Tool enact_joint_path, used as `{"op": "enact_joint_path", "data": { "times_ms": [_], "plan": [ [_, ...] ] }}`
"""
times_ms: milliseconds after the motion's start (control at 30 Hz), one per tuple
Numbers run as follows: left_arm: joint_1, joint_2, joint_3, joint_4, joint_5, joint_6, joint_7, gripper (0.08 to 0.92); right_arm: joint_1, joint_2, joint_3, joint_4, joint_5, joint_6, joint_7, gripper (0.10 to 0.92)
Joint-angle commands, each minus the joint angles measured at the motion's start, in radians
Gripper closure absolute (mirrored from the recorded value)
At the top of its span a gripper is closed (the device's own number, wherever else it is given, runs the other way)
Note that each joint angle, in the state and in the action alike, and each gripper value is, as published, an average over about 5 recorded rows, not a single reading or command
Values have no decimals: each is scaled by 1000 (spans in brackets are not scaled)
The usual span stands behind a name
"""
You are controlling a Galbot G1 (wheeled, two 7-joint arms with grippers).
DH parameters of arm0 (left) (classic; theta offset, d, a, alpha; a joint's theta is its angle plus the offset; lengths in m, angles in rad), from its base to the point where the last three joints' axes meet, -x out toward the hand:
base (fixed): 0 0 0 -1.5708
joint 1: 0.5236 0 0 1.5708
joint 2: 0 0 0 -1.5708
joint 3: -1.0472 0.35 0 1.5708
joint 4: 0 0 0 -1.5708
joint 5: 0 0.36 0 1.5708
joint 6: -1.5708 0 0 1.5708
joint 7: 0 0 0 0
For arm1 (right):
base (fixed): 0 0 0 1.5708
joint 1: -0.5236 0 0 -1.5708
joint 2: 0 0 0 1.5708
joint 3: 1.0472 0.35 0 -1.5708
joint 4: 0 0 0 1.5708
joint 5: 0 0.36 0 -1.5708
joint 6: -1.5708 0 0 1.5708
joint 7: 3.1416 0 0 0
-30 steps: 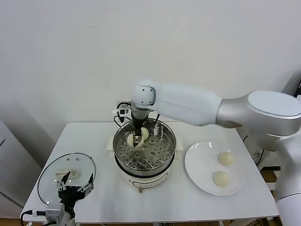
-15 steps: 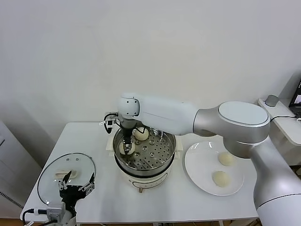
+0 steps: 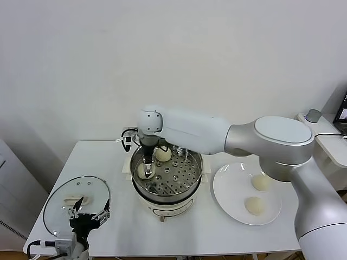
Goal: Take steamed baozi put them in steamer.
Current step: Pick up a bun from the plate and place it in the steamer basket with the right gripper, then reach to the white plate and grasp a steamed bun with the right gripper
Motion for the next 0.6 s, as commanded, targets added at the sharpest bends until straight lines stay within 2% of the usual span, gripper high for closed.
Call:
{"op": "enact_joint_path", "data": {
  "times_ms": [33,333,600],
  "plan": [
    [-2,-9,3,-15,1,8,4,177,187,-320,-18,213,39,46,-85,203],
    [2,-8,3,-27,-15,16,12,177,417,-753,-133,409,23,222,-212,203],
    [25,-7,-3,-40,-19,20,16,177,381,-1027,-170,507,-213,370,-300,203]
  ]
}}
